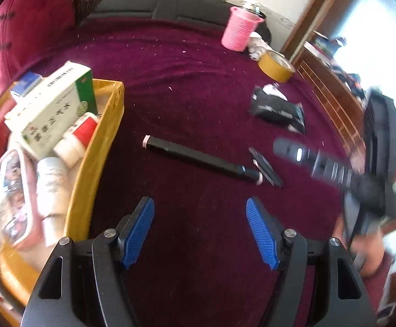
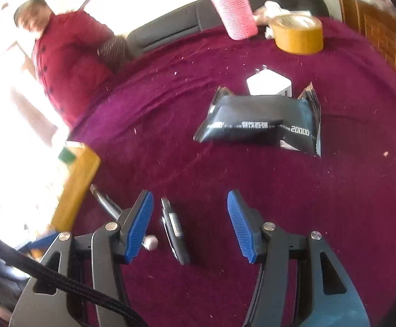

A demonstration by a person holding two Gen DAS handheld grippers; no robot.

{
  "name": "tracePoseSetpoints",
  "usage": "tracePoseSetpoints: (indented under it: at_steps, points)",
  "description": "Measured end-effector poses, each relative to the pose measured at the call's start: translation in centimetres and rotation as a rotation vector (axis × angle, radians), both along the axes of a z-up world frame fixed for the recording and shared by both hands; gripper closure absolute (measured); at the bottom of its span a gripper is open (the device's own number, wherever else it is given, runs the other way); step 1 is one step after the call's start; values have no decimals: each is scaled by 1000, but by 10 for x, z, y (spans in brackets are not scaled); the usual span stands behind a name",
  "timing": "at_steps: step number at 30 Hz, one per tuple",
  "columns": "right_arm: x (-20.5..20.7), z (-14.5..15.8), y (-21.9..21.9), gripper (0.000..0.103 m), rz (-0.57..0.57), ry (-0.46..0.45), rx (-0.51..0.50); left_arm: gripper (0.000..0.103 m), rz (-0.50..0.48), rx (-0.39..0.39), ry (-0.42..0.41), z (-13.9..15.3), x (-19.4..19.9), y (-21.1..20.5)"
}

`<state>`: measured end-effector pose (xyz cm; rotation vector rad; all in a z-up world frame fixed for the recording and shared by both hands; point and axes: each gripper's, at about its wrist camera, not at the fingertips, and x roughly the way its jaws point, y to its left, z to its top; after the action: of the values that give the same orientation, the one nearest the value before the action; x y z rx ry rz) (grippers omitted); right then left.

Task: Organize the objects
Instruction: 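Grasp the small black pen with the right tool while the left grasps the long black marker, then carry the black pen and black marker over the tray with both tools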

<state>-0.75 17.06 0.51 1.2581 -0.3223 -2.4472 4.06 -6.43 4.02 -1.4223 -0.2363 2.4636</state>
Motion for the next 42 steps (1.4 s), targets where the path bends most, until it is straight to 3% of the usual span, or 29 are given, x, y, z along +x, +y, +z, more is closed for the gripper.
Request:
tracePoseSetpoints:
  at_steps: [4,5,6,8,9,10,11,15,18,21,23,24,25,26,36,39,42]
  points:
    - [4,-3,-33,48,36,41,178,39,30,28,-53,-9,-12,0]
    - [4,-6,-41,52,41,44,225,39,37,27,-65,-12,-14,0]
    - [2,-12,-48,62,35,38,291,39,42,25,-78,-16,-18,1]
    - [4,-17,-55,66,22,45,396,39,52,34,-110,-24,-23,4]
    - [7,-14,-56,80,0,52,450,39,63,37,-128,-28,-27,6]
    - [7,-14,-56,87,-60,54,517,39,77,32,-131,-31,-30,8]
    - [5,-15,-51,87,-96,46,541,39,89,16,-108,-29,-34,12]
    - [-1,-13,-16,87,-143,-20,380,38,69,-51,-89,-32,-56,35]
    - [-3,-12,-5,87,-154,-32,331,36,75,-109,-49,-32,-66,55]
    - [-5,-12,-2,87,-150,-31,316,37,-1,-193,8,-35,-69,81]
    - [-6,-12,-2,87,-148,-31,301,58,-48,-248,55,-35,-61,93]
    - [-6,-12,-1,87,-145,-31,295,76,-76,-281,81,-35,-56,97]
    - [-4,-10,-3,87,-144,-30,292,88,-101,-281,91,-34,-52,98]
    - [-9,-11,-3,87,-143,-30,288,91,-116,-274,89,-33,-49,97]
    - [-11,-13,-10,87,-143,-4,314,92,-118,-233,121,-22,-30,78]
    - [-12,-12,-2,91,-143,-21,229,92,-103,-191,148,-8,-20,61]
    - [-16,-14,12,91,-123,-56,75,92,-75,-150,175,7,-8,38]
